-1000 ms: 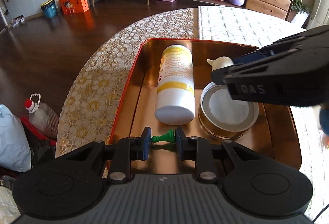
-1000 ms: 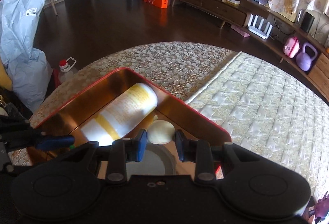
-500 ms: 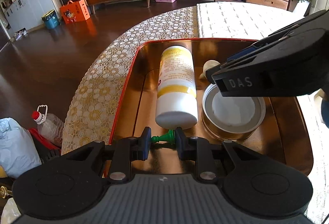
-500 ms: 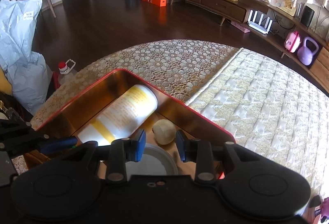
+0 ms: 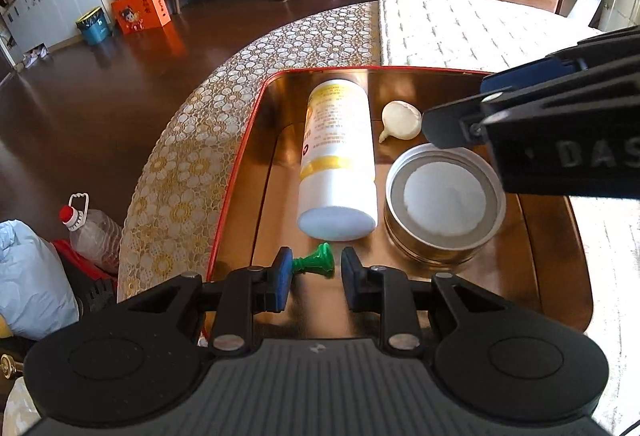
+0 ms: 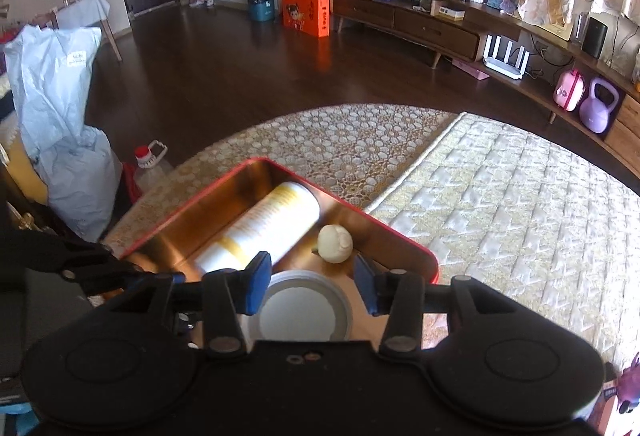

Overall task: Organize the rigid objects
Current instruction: 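Lower the green pawn into the red box and open the left tool, then move both tools back toward the remaining items on the table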

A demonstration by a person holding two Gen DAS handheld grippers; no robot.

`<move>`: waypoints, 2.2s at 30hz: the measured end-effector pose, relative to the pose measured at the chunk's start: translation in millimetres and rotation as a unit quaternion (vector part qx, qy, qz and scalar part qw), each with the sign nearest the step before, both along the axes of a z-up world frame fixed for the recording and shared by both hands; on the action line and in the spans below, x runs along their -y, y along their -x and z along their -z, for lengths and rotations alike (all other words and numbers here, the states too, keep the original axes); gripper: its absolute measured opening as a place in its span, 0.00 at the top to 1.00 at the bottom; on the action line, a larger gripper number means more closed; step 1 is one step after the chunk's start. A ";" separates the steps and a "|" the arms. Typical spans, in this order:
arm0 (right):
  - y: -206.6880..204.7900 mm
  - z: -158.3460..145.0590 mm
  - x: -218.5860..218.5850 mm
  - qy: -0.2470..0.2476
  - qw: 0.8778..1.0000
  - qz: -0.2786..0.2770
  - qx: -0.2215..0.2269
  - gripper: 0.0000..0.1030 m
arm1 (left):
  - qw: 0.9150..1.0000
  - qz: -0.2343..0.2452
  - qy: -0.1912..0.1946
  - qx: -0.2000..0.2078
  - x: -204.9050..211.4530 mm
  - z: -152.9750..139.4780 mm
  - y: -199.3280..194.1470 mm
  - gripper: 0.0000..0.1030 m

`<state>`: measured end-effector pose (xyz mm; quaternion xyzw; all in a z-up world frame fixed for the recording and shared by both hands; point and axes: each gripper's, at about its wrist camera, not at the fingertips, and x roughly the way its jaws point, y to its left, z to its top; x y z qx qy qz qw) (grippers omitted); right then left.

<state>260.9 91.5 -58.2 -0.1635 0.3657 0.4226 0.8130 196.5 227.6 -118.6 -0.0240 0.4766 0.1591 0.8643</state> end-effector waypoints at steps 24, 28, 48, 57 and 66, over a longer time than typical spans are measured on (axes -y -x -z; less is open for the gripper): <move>53.6 -38.1 99.1 -0.080 0.996 0.045 0.005 0.20 | 0.998 0.023 0.031 0.057 40.2 -45.6 42.2 0.42; 61.0 -43.6 125.9 -0.096 0.994 0.058 0.008 0.14 | 0.997 0.033 0.032 0.065 53.6 -52.1 46.9 0.40; 58.4 -30.5 280.8 -0.130 0.973 0.193 -0.002 0.00 | 0.988 0.104 0.061 0.101 153.3 -64.5 48.6 0.20; 42.3 -7.2 332.6 -0.116 0.959 0.258 -0.006 0.00 | 0.982 0.136 0.083 0.098 202.6 -44.4 32.2 0.20; 18.7 15.9 358.8 -0.090 0.958 0.272 -0.003 0.00 | 0.981 0.144 0.086 0.094 230.1 -14.8 6.8 0.20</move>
